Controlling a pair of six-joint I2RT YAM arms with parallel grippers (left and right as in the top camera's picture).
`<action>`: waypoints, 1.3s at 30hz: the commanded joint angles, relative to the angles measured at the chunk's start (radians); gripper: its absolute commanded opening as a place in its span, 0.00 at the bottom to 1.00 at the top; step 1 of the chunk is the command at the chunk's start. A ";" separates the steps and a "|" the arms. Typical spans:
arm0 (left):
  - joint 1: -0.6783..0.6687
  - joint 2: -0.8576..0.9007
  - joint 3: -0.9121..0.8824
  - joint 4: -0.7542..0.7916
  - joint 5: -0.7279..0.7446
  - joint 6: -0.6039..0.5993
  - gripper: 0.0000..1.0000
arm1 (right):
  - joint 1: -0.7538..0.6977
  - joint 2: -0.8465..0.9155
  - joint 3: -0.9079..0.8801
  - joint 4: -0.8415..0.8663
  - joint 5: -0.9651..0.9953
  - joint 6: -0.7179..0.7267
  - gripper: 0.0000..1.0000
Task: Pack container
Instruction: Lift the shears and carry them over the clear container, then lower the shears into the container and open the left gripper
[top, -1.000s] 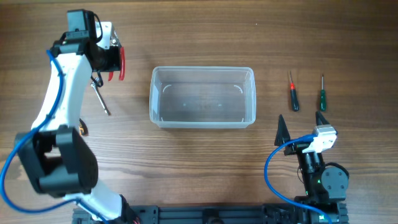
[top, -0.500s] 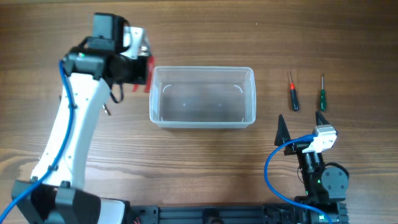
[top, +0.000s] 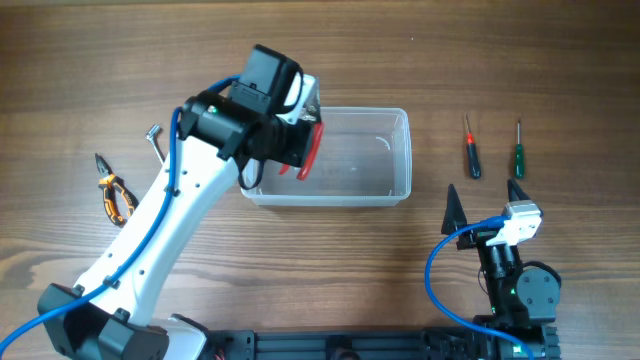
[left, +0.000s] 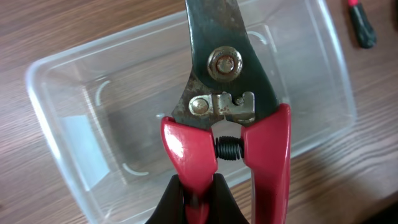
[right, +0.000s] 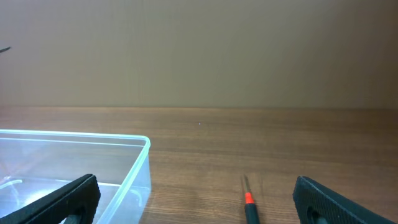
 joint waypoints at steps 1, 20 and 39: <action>-0.029 0.023 0.018 0.004 0.020 -0.024 0.04 | -0.004 -0.009 0.000 0.004 -0.015 -0.008 1.00; -0.031 0.300 0.014 0.034 -0.018 -0.024 0.04 | -0.004 -0.009 0.000 0.004 -0.014 -0.008 1.00; -0.005 0.360 0.014 0.047 -0.034 -0.072 0.04 | -0.005 -0.009 0.000 0.004 -0.014 -0.009 1.00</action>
